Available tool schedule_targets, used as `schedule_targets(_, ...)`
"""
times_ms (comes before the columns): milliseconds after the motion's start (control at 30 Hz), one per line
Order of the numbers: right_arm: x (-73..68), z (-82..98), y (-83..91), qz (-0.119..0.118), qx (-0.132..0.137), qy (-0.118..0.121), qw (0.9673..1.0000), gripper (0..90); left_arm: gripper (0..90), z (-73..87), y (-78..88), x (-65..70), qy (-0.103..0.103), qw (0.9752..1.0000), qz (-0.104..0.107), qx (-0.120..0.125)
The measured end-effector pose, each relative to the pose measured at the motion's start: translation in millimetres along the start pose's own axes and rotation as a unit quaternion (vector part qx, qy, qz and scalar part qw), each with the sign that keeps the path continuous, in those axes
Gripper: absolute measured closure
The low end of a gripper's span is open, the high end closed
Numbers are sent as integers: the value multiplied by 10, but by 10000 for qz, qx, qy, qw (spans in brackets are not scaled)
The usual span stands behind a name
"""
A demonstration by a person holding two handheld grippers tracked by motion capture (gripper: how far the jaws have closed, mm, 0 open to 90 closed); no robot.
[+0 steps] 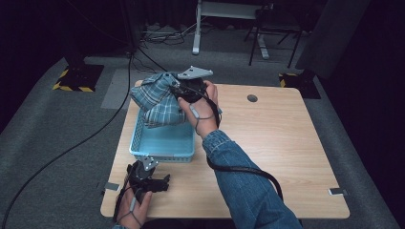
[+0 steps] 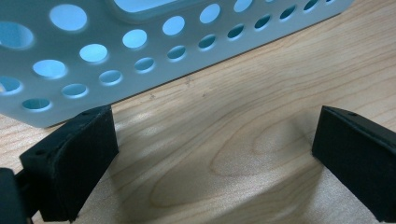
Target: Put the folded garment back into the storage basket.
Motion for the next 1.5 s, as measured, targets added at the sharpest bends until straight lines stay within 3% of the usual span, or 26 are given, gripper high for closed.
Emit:
schedule_targets(633, -213, 271, -305, -98, -269, 18, 9996, 728, 0, 1, 1, 0, -2, 10000, -1, -4)
schedule_targets(667, -212, 290, -318, -93, -301, 41, 9995, 698, 0, 1, 1, -1, -4, 10000, 2, -8)
schedule_targets(700, -209, 314, -344, -129, -364, 43, 9992, 605, 1, 0, 0, 1, 9, 10000, 1, 2)
schedule_targets(767, -203, 373, -415, -421, -516, -150, 9977, 374, 1, 1, 1, 1, 6, 10000, -1, -6)
schedule_targets(800, -201, 402, -433, -548, -540, -244, 9967, 327, 1, 1, 0, 3, 19, 10000, 0, 2)
schedule_targets(967, -122, 388, -351, -577, -268, -474, 9969, 266, 0, 0, -1, 3, 17, 10000, -1, 13)
schedule_targets(1500, 92, 271, -12, -519, -185, -327, 9979, 244, 1, 0, -2, 3, 19, 10000, -4, 15)
Point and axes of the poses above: each handheld gripper's, and its own axes: y roughly backward along the jaws, z roughly out of its underside, x roughly to its right, the point moved 6 cm from there along -y, roughly forward along the jaws, and after that the axes turned 8 degrees about x, right-handed, at the moved point
